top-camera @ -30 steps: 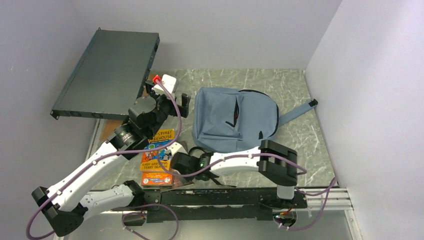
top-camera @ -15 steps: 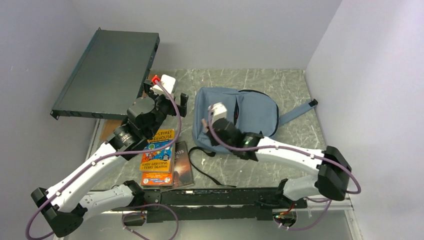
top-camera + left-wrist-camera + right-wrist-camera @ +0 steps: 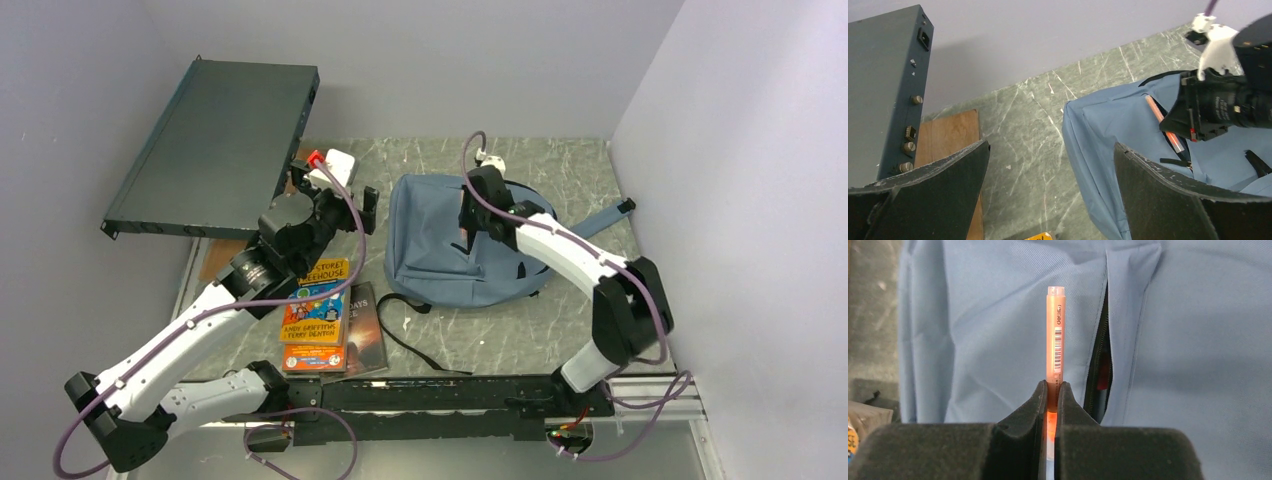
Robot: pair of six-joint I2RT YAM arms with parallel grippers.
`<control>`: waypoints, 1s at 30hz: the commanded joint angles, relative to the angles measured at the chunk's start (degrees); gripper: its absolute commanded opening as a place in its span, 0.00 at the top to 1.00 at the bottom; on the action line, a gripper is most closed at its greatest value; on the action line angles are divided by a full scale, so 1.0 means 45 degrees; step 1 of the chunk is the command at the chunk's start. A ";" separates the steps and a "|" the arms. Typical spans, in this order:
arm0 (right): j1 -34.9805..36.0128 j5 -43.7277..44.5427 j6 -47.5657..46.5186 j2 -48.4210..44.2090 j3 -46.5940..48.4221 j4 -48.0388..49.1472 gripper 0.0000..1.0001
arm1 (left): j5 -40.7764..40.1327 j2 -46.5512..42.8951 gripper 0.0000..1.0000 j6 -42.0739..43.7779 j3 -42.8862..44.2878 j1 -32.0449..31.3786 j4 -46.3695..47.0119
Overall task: Pack the student bag
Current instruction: Place the stationery in the student bag.
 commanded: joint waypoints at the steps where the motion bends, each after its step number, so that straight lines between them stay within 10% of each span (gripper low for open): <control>1: -0.0762 -0.2008 -0.0362 0.1236 0.1709 -0.2251 1.00 | 0.0242 0.0122 0.00 -0.0112 0.0090 -0.0005 0.0468; 30: -0.3046 -0.4569 -0.1273 0.3622 0.4050 -0.3279 1.00 | 0.0750 0.0474 0.00 -0.0405 0.0434 -0.0012 0.0094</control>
